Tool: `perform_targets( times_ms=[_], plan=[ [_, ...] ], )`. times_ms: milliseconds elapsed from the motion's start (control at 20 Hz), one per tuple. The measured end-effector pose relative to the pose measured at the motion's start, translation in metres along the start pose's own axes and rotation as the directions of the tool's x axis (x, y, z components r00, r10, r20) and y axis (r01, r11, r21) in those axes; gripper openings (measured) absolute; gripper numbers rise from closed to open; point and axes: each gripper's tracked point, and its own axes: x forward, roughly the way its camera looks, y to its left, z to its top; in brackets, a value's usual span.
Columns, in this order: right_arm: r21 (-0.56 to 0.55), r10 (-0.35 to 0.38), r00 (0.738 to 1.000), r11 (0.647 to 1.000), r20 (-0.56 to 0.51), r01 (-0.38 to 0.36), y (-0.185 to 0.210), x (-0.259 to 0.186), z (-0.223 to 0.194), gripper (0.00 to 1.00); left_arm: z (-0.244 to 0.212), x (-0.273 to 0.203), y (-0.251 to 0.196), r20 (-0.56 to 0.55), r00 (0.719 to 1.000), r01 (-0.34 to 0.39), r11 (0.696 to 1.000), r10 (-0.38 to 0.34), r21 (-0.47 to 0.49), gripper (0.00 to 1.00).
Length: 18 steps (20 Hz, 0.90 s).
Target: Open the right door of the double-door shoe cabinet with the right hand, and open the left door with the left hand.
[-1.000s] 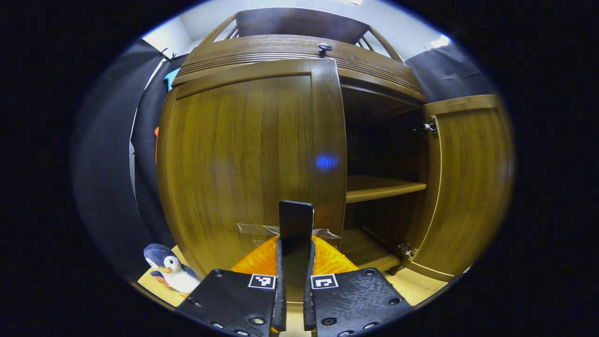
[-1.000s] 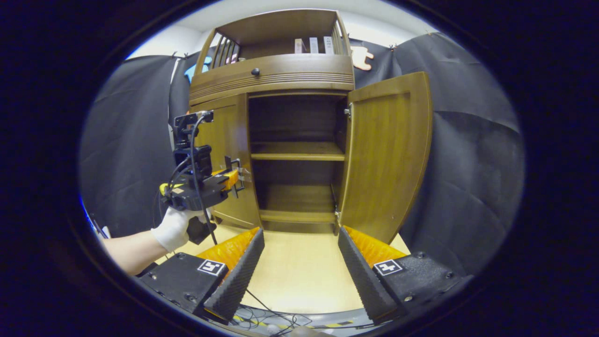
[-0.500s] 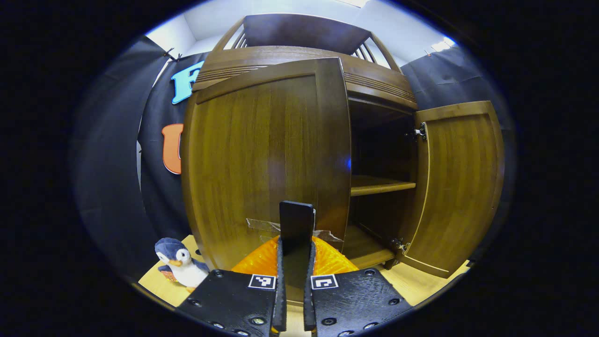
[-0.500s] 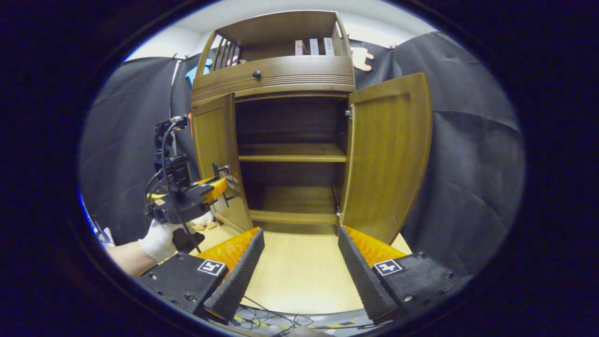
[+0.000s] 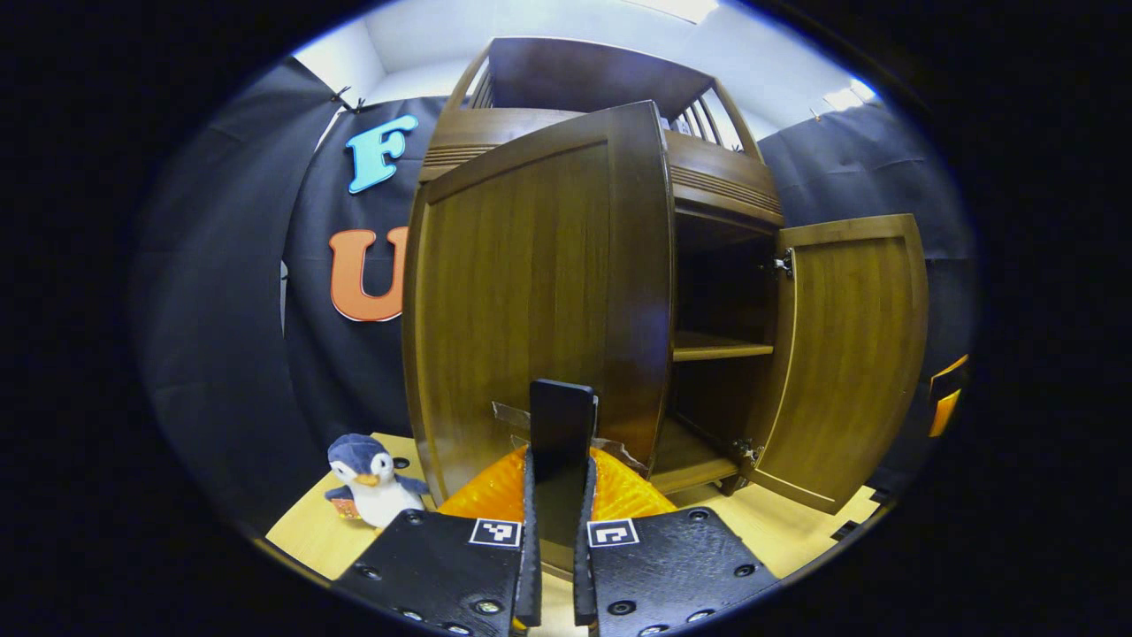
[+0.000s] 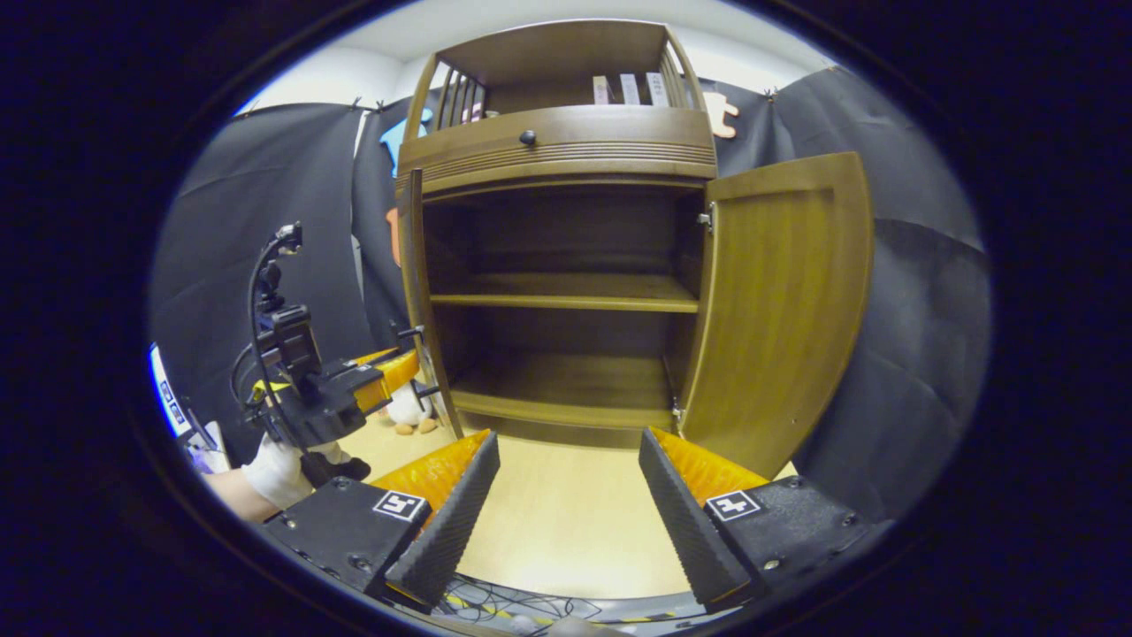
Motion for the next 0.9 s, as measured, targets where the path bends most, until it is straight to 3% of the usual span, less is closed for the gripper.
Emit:
perform_targets(
  times_ms=[250,300,350,450,600,650,700,800,900],
  plan=[
    [-0.017,0.04,0.999,0.999,-0.002,-0.04,0.02,0.006,0.0,1.0,-0.001,-0.02,0.02,-0.002,1.0,0.017,1.0,-0.017,-0.01,0.13],
    [-0.02,0.047,0.999,0.999,-0.003,-0.047,0.025,0.007,0.0,1.0,-0.002,-0.024,0.023,-0.002,1.0,0.017,1.0,-0.017,-0.014,0.23],
    [-0.023,0.055,0.998,0.998,-0.005,-0.055,0.029,0.008,0.0,1.0,-0.002,-0.025,0.025,0.001,1.0,0.018,1.0,-0.018,-0.017,0.13],
    [-0.028,0.065,0.998,0.997,-0.007,-0.066,0.035,0.009,-0.001,1.0,-0.002,-0.029,0.031,0.001,1.0,0.013,0.999,-0.013,-0.031,0.08],
    [-0.031,0.074,0.997,0.997,-0.006,-0.074,0.041,0.01,-0.001,1.0,-0.002,-0.036,0.041,0.002,1.0,-0.01,1.0,0.011,-0.019,0.08],
    [-0.031,0.075,0.997,0.997,-0.005,-0.075,0.042,0.01,-0.001,1.0,-0.003,-0.039,0.047,0.003,1.0,-0.031,0.999,0.031,-0.016,0.17],
    [-0.032,0.076,0.997,0.997,-0.006,-0.076,0.044,0.01,-0.001,1.0,-0.005,-0.039,0.054,-0.003,0.998,-0.056,0.998,0.056,-0.016,0.17],
    [-0.032,0.08,0.997,0.996,-0.008,-0.08,0.045,0.011,-0.002,1.0,-0.005,-0.047,0.077,-0.007,0.994,-0.112,0.993,0.112,-0.024,0.03],
    [-0.037,0.088,0.996,0.995,-0.012,-0.088,0.049,0.012,-0.003,1.0,-0.002,-0.057,0.095,-0.005,0.989,-0.151,0.987,0.151,-0.046,0.0]
  ],
)
